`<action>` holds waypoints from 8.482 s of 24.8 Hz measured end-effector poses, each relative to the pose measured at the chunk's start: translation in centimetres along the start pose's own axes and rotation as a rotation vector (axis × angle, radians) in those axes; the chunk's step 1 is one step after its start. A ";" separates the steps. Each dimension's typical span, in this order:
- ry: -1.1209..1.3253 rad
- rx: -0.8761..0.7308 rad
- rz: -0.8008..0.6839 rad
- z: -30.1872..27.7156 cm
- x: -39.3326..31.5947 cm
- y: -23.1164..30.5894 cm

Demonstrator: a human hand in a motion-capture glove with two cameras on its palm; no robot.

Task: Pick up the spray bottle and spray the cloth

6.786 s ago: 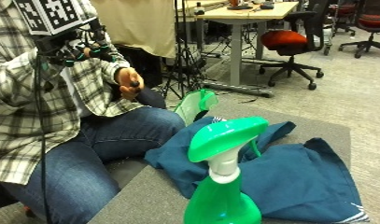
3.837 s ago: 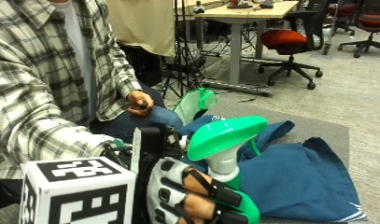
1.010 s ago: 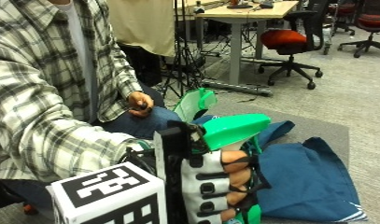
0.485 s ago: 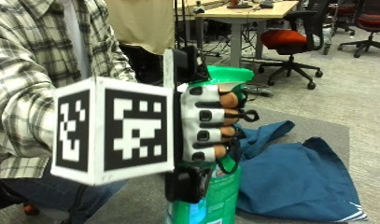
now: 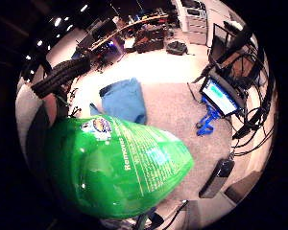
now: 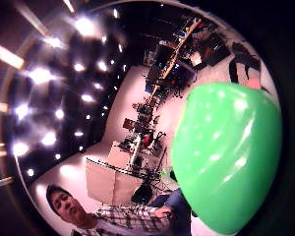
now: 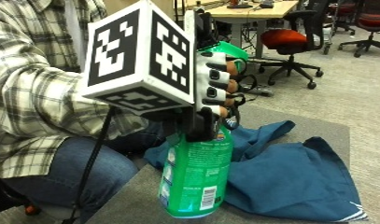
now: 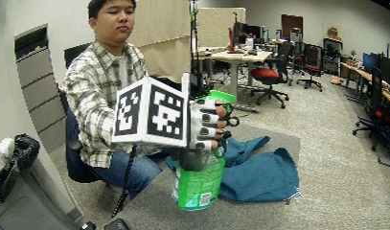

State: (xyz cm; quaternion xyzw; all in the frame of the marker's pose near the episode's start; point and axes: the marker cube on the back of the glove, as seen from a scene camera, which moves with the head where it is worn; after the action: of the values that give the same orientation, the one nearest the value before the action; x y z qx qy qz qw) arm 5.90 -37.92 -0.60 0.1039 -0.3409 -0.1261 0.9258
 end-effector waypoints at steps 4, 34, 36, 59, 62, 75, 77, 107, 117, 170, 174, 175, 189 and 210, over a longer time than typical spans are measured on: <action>0.095 -0.072 -0.029 1.4 -1.3 0.0; 0.684 -0.516 -0.264 17.7 -9.3 -0.4; 0.739 -0.540 -0.285 18.5 -9.3 0.0; 1.156 -0.718 -0.465 25.0 -8.1 5.2; 1.157 -0.726 -0.470 25.4 -8.1 5.6; 0.977 -0.673 -0.431 23.8 -9.3 5.2; 0.910 -0.653 -0.423 23.3 -9.9 5.0; -0.334 -0.330 -0.281 15.8 -15.9 1.4; -0.617 -0.317 -0.277 18.3 -17.8 1.6; -0.624 -0.450 -0.175 33.4 -14.0 -4.6; -0.546 -0.475 -0.140 32.9 -12.9 -3.9; -0.507 -0.468 -0.137 32.7 -12.7 -3.8; 0.312 -0.403 -0.270 17.2 -11.6 7.2; 0.882 -0.290 0.039 -0.5 -4.0 47.5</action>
State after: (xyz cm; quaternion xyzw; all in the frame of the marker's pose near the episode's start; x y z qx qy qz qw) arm 11.01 8.35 9.83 0.0105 0.1045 -0.0987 0.9896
